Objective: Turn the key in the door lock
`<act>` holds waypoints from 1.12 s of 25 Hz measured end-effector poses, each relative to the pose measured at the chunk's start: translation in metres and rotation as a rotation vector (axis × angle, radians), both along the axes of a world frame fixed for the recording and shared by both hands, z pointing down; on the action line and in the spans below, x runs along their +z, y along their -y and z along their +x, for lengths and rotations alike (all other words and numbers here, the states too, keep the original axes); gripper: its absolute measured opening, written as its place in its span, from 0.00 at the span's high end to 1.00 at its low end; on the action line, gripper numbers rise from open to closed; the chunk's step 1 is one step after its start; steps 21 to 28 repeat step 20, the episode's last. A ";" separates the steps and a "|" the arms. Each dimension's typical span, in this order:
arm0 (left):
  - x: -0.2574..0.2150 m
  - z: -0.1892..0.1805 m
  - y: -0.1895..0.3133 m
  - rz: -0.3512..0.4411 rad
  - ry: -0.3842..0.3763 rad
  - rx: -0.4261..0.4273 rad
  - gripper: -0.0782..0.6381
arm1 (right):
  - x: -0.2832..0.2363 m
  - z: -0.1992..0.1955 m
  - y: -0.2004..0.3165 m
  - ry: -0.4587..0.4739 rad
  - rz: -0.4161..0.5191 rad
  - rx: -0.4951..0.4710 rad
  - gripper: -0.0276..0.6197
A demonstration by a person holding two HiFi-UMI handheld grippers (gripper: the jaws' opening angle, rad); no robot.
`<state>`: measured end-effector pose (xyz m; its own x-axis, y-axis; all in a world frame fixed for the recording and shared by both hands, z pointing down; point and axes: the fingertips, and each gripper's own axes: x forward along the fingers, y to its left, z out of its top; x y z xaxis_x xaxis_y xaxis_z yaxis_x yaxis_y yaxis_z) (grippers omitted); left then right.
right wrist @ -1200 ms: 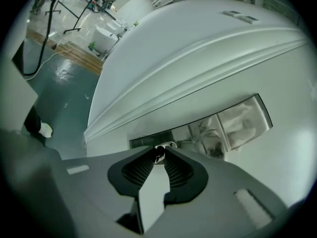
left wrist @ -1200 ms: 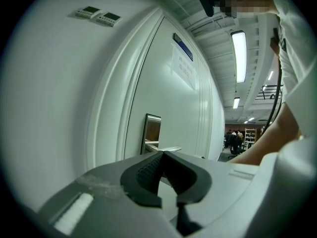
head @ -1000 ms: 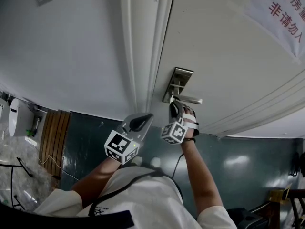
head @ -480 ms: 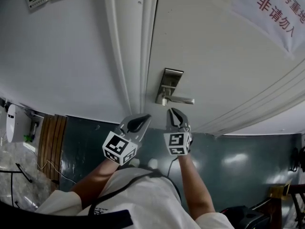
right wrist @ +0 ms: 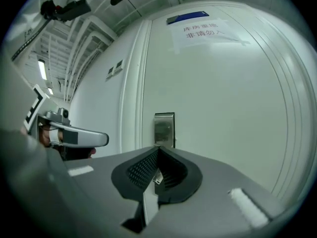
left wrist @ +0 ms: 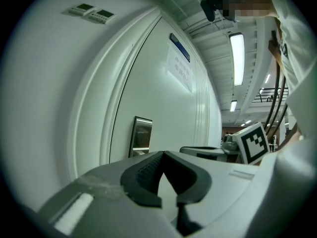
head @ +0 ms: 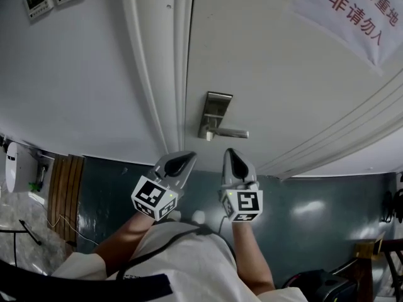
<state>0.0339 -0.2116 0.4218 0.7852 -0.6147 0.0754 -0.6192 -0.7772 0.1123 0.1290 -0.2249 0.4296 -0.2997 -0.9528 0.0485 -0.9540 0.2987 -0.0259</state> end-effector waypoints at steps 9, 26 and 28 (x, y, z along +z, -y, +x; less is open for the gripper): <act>-0.003 0.003 0.000 0.003 -0.008 0.005 0.88 | -0.003 0.003 -0.007 -0.001 -0.005 0.019 0.95; 0.000 -0.010 0.002 -0.007 -0.011 0.009 0.88 | -0.001 -0.004 -0.004 -0.027 -0.026 0.047 0.95; 0.000 -0.010 0.002 -0.007 -0.011 0.009 0.88 | -0.001 -0.004 -0.004 -0.027 -0.026 0.047 0.95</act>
